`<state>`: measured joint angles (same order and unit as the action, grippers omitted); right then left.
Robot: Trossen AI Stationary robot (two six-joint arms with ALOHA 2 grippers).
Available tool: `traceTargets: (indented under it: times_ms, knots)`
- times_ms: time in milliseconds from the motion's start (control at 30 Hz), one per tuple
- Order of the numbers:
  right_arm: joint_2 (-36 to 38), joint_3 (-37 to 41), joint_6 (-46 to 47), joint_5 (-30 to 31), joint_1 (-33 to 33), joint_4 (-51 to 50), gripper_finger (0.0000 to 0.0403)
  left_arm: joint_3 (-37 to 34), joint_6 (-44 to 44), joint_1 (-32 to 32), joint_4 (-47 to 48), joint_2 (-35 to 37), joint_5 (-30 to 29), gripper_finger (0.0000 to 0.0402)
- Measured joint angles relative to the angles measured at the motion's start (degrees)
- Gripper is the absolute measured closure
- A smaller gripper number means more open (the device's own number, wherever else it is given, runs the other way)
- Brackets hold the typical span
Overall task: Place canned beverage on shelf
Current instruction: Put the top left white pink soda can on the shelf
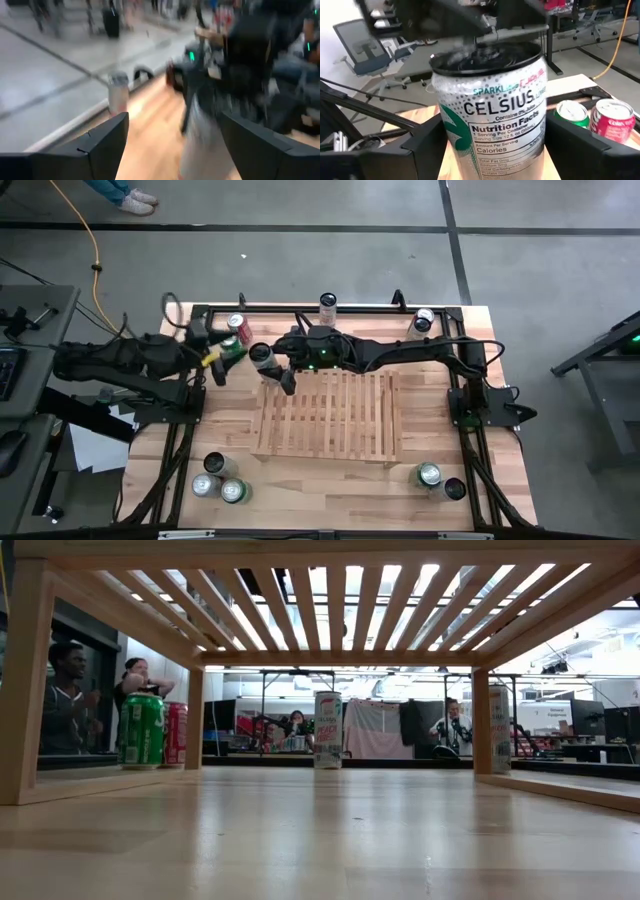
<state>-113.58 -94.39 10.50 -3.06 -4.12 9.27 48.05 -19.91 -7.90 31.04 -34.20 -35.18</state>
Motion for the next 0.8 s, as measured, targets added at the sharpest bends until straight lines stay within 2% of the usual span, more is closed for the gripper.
traceTargets:
  times_ms: [100,167,233,367,400,433,800]
  knots:
    - [-0.02,0.02,-0.33,0.02,0.0,-0.25,0.0113,-0.02,-3.88,0.0,4.49,-0.15,2.33,0.0132]
    - [-0.02,0.02,-0.3,-0.01,0.0,-0.39,0.0112,-0.02,-5.11,0.0,6.78,-0.14,2.35,0.0168]
    - [-0.02,0.02,-0.34,0.0,0.0,-0.45,0.0112,-0.02,-5.36,0.0,7.87,-0.17,2.09,0.0218]
    - [-0.02,0.02,-0.31,-0.01,0.0,-0.47,0.0112,-0.02,-4.14,0.0,7.76,-1.14,2.08,0.0353]
    - [-0.02,0.02,-0.25,-0.01,0.0,-0.47,0.0112,-0.02,-4.03,0.0,7.81,-1.41,2.15,0.0376]
    - [-0.02,0.02,-0.24,-0.03,0.0,-0.47,0.0112,-0.02,-4.11,0.0,7.79,-1.59,2.19,0.0387]
    - [-0.04,0.02,-0.48,-0.18,0.0,-1.56,0.0112,-0.02,-3.96,0.0,7.83,-2.15,1.86,0.0396]
